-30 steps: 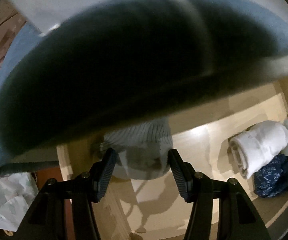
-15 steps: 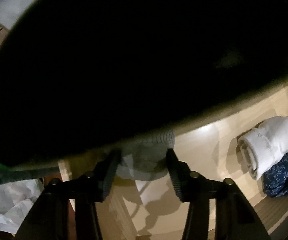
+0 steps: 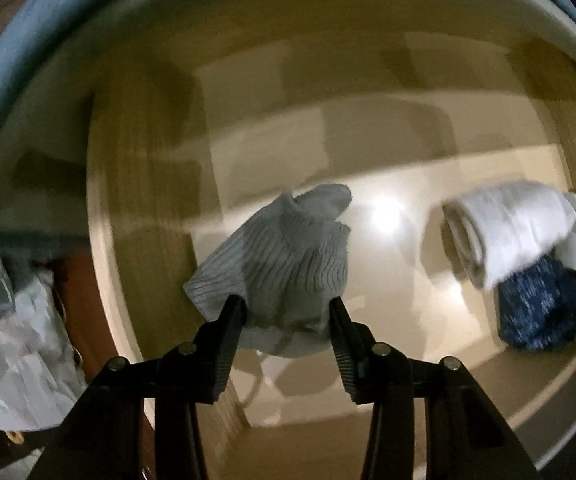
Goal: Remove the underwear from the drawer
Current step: 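Grasp the grey sock with the left tool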
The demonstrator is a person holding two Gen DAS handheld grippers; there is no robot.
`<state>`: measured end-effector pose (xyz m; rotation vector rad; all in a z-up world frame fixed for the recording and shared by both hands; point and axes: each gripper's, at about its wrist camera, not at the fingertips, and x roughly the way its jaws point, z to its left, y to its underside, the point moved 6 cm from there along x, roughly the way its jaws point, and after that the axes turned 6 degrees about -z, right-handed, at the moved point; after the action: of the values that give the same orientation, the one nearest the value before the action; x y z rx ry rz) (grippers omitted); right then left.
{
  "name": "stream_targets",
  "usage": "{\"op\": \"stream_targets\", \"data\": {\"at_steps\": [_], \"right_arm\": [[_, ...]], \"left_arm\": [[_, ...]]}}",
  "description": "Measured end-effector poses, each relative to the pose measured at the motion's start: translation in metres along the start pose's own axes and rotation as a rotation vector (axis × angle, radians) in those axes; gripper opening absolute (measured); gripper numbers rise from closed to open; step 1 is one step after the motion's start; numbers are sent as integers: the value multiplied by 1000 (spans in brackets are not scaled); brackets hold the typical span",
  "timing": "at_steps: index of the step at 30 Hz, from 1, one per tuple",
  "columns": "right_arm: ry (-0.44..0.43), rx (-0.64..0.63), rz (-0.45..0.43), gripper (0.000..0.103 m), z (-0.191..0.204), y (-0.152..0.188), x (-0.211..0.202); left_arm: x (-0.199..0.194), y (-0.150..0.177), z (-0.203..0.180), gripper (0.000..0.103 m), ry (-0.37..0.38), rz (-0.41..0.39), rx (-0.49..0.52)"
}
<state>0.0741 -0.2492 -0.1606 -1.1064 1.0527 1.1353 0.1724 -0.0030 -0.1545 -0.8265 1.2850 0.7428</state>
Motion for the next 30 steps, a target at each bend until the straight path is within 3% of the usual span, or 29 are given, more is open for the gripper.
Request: {"op": "stream_targets", "data": {"at_steps": [9, 12, 14, 16, 19, 23, 25, 30], "right_arm": [[0, -1, 1, 42, 1, 0, -1], [0, -2, 1, 42, 1, 1, -1], [-1, -1, 0, 42, 1, 1, -1], [0, -2, 0, 42, 1, 1, -1], [1, -2, 1, 42, 1, 1, -3], [1, -2, 1, 42, 2, 1, -3], [0, -2, 0, 42, 2, 1, -4], [1, -2, 1, 42, 2, 1, -4]], "left_arm": [[1, 28, -6, 44, 116, 122, -101], [1, 37, 0, 44, 129, 114, -113], [-3, 42, -24, 45, 129, 105, -126], [-7, 41, -22, 47, 161, 95, -162], [-12, 52, -13, 59, 206, 68, -178], [-15, 50, -10, 63, 202, 63, -163], [-25, 48, -27, 63, 187, 65, -169], [-15, 45, -21, 64, 177, 86, -175]]}}
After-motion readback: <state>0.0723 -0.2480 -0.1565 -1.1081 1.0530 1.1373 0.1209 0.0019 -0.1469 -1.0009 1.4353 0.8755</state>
